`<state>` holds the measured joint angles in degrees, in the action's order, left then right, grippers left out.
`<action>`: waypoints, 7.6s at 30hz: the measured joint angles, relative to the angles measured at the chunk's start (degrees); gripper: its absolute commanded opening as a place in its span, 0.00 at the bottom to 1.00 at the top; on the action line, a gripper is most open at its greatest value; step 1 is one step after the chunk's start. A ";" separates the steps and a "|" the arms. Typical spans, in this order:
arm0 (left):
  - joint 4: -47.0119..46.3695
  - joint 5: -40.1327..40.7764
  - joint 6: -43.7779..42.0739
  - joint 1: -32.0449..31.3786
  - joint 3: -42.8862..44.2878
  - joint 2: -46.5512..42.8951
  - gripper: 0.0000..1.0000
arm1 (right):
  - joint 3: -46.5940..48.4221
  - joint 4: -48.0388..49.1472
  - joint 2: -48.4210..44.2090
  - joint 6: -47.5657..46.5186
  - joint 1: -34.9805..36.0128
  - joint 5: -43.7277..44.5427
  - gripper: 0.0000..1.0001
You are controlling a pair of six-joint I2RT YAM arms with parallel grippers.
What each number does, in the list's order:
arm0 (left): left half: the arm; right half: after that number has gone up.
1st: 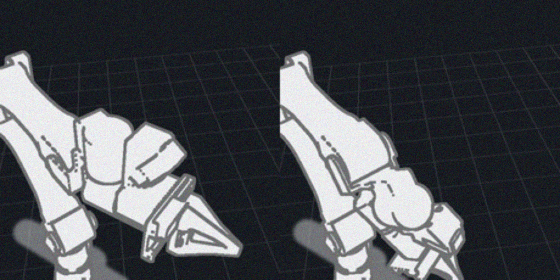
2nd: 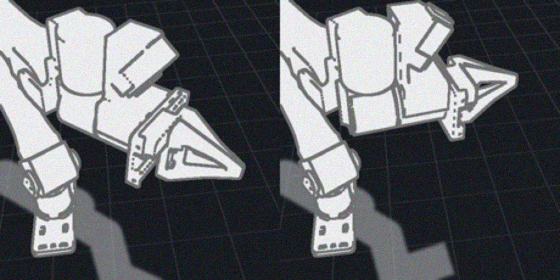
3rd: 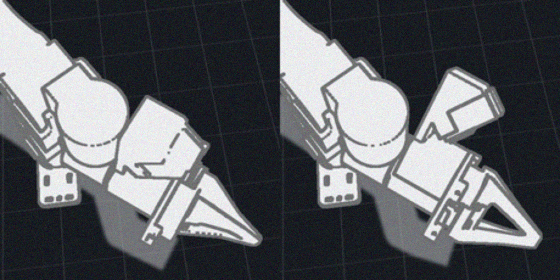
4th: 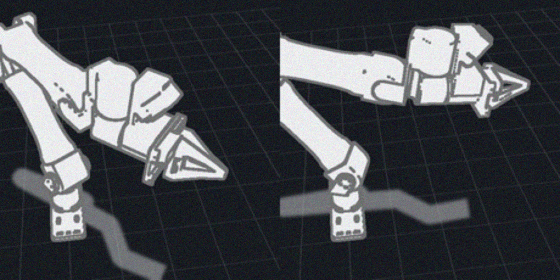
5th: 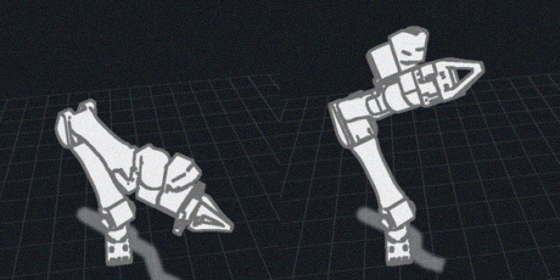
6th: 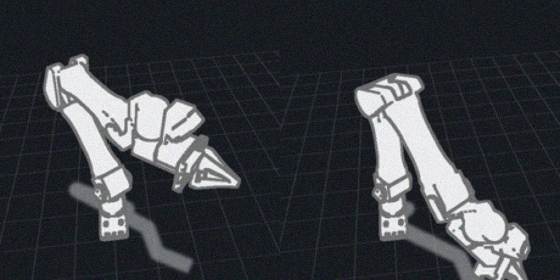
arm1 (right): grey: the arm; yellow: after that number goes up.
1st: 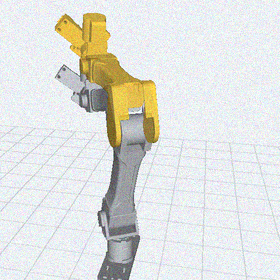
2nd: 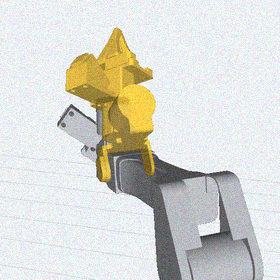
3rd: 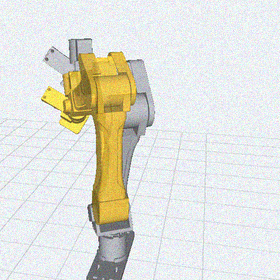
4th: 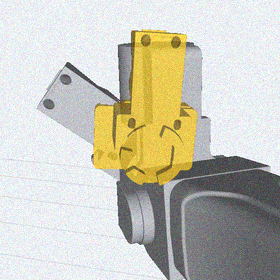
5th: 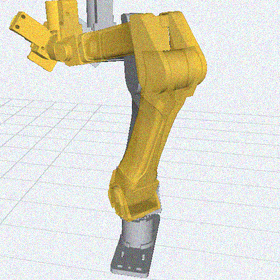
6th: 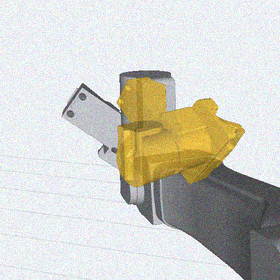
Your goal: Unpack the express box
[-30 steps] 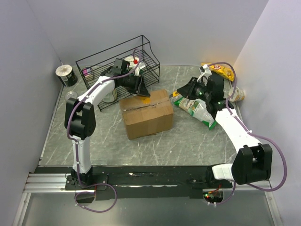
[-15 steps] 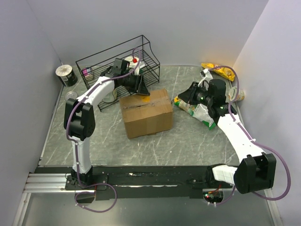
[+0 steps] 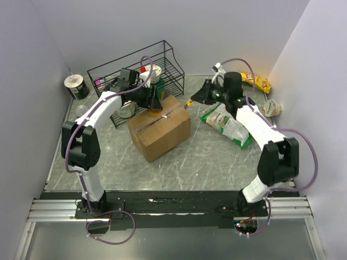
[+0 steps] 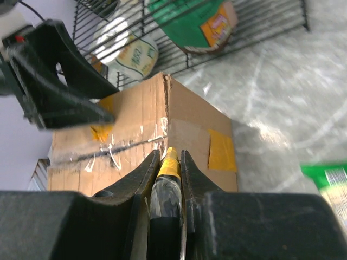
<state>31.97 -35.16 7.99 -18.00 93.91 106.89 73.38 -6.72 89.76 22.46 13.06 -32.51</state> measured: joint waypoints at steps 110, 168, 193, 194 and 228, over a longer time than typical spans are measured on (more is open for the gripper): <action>0.42 -6.97 1.92 1.40 1.09 2.99 0.01 | -8.41 20.79 2.80 20.17 -6.27 -6.38 0.00; -0.09 -7.45 2.19 -0.48 1.90 3.85 0.01 | -12.11 9.64 -8.15 7.45 -5.05 -4.46 0.00; -0.11 -7.21 2.21 -0.52 1.88 3.85 0.01 | -7.15 12.68 -1.70 7.45 -1.31 -0.94 0.00; -0.11 -7.21 2.21 -0.52 1.88 3.85 0.01 | -7.39 12.72 -2.01 7.45 -1.31 -0.87 0.00; -0.22 -7.06 2.21 -0.57 1.88 3.85 0.01 | -9.99 11.43 -5.53 4.74 -0.76 3.52 0.00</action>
<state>31.75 -42.22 10.20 -18.57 95.79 110.74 63.40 4.71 84.23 27.20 12.29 -28.99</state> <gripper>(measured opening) 0.373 0.241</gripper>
